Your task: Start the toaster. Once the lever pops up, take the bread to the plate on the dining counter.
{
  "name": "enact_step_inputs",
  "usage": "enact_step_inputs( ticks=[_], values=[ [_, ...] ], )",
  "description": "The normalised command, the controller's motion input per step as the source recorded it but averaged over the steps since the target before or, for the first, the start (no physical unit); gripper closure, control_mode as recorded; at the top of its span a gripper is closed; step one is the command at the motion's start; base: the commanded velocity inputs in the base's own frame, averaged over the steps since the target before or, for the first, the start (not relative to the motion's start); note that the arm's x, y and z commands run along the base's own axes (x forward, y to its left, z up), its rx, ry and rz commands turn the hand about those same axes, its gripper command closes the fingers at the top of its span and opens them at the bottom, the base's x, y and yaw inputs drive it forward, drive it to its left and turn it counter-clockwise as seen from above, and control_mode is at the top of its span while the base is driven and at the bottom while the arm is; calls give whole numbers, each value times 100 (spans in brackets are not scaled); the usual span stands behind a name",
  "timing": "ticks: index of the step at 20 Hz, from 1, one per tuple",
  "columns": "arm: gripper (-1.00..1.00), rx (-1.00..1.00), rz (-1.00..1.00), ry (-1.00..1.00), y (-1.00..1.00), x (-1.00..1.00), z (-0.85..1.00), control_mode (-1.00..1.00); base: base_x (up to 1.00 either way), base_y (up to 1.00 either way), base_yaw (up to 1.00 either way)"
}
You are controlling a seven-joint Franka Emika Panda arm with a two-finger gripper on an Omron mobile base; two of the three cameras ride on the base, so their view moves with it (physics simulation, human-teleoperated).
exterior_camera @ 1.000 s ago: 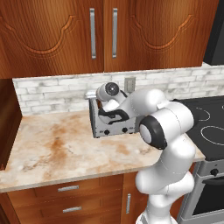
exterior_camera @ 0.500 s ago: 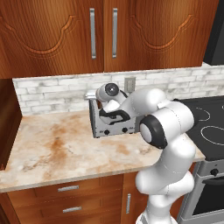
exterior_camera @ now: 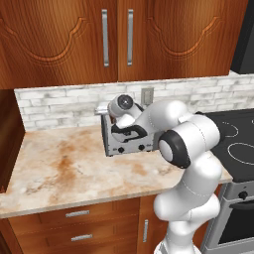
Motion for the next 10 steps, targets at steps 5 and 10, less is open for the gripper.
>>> enact_step_inputs(
  ticks=[5, 10],
  values=[
    [-100, 0, 0, 12, 0, -1, 0, -100, 0, 0, 0],
    [-100, 0, 0, 3, 0, 0, 0, -100, 0, 0, 0]
  ],
)
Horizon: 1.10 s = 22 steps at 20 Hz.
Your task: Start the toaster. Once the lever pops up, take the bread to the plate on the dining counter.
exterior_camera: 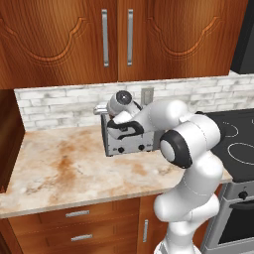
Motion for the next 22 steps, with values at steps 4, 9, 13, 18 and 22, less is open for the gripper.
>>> enact_step_inputs(
  ticks=[4, 9, 13, 18, 22],
  values=[
    [-100, 0, 0, 0, 0, 0, 0, -100, 0, 0, 0],
    [-100, 0, 0, 0, 0, 0, 0, -100, 0, 0, 0],
    [-100, 0, 0, 0, 0, 0, 0, -100, 0, 0, 0],
    [-100, 0, 0, 1, 0, 0, 0, -100, 0, 0, 0],
    [-100, 0, 0, 2, 0, 0, 0, -100, 0, 0, 0]
  ],
)
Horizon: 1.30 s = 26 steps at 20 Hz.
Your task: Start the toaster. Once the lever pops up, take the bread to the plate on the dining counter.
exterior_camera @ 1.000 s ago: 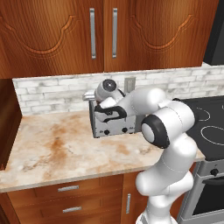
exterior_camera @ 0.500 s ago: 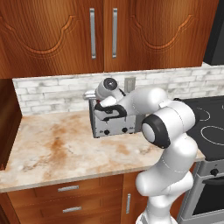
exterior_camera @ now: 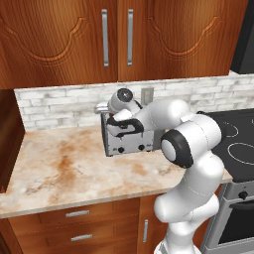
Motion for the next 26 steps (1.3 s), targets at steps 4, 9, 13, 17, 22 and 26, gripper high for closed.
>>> enact_step_inputs(
  ticks=[4, 9, 13, 17, 22, 26],
  values=[
    [-100, 0, 0, 2, 0, 0, 0, -100, 0, 0, 0],
    [-100, 0, 0, 1, 0, 0, 0, -100, 0, 0, 0],
    [-100, 0, 0, 0, 0, 0, 0, -100, 0, 0, 0],
    [-100, 0, 0, 0, 0, 1, 0, -100, 0, 0, 0],
    [-100, 0, 0, 1, 0, 5, 0, -100, 0, 0, 0],
    [-100, 0, 0, 0, 0, 3, 0, -100, 0, 0, 0]
  ],
)
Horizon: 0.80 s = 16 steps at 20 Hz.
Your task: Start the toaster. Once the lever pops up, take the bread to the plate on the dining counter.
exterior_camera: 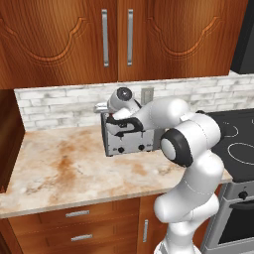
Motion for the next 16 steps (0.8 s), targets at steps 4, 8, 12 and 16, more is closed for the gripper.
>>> enact_step_inputs(
  ticks=[4, 8, 12, 16],
  values=[
    [-100, 0, 0, 0, 0, 0, -3, -100, 0, 0, 0],
    [-100, 0, 0, 2, 0, 0, -2, -100, 0, 0, 0],
    [100, 0, 0, 1, 0, 0, -2, -100, 0, 0, 0],
    [100, 0, 0, 0, 0, 0, 0, -100, 0, 0, 0]
  ],
)
